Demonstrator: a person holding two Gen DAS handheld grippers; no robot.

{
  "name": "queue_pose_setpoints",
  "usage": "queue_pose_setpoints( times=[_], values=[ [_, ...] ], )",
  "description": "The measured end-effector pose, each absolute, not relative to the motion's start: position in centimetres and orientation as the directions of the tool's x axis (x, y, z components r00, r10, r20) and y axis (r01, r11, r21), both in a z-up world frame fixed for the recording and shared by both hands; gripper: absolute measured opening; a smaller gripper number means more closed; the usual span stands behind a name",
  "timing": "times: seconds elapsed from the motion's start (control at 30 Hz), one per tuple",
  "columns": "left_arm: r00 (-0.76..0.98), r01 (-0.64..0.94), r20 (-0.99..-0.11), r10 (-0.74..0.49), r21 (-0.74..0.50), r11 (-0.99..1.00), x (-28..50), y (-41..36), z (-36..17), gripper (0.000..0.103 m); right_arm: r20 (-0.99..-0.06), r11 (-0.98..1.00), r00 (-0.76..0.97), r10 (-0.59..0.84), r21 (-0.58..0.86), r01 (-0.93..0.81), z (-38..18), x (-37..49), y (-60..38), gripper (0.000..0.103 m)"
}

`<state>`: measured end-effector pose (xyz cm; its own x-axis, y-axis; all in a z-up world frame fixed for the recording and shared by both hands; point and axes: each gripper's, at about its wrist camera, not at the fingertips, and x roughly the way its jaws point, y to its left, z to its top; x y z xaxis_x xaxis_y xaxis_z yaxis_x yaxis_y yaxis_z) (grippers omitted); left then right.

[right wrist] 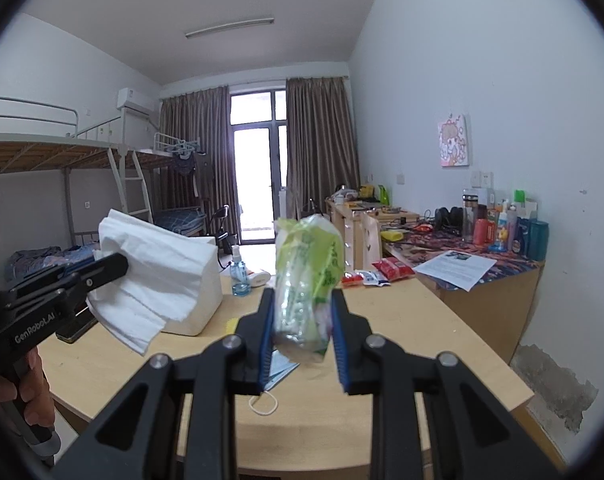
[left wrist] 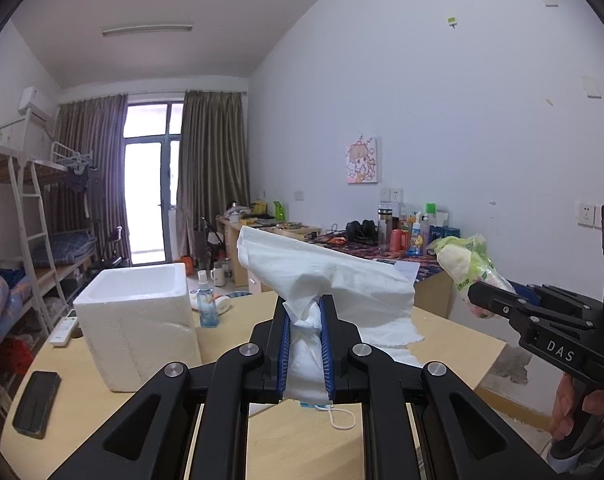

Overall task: Organize soft objects
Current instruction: 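Carry the white tissue with the left tool toward the white foam box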

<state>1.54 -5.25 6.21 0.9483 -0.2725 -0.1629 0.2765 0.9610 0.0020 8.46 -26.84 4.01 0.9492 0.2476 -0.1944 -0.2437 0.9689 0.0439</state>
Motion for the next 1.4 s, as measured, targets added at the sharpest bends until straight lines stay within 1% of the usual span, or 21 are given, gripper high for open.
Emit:
queue_pose_setpoints(
  times=[0.17,0.27,0.7,0.87,1.23,1.4],
  values=[
    [0.956,0.253,-0.159,-0.248,0.012,0.967,0.8,-5.0,6.7,0.015,-0.199,0.966,0.945,0.258,0.042,-0.255,3.8,8.4,-26.5,0.03],
    [0.964,0.215,-0.162,-0.209,0.018,0.976,0.7,-4.7,6.7,0.015,-0.198,0.96,0.94,0.278,0.04,-0.276,3.8,8.4,-26.0,0.03],
    [0.987,-0.056,-0.146,0.062,0.042,0.998,-0.8,1.1,6.9,0.015,-0.193,0.884,0.863,0.467,0.058,-0.465,3.7,10.8,-21.1,0.03],
    [0.978,-0.143,-0.151,0.147,0.037,0.989,-0.7,2.8,6.5,0.015,-0.193,0.838,0.817,0.543,0.055,-0.543,3.8,11.7,-19.0,0.03],
    [0.953,-0.242,-0.185,0.24,0.014,0.97,0.0,5.2,5.6,0.015,-0.206,0.771,0.749,0.629,0.044,-0.635,3.8,12.6,-15.8,0.03],
    [0.951,-0.242,-0.199,0.237,0.0,0.97,0.8,5.7,5.1,0.015,-0.225,0.766,0.741,0.633,0.042,-0.641,3.5,13.0,-14.9,0.03]
  ],
)
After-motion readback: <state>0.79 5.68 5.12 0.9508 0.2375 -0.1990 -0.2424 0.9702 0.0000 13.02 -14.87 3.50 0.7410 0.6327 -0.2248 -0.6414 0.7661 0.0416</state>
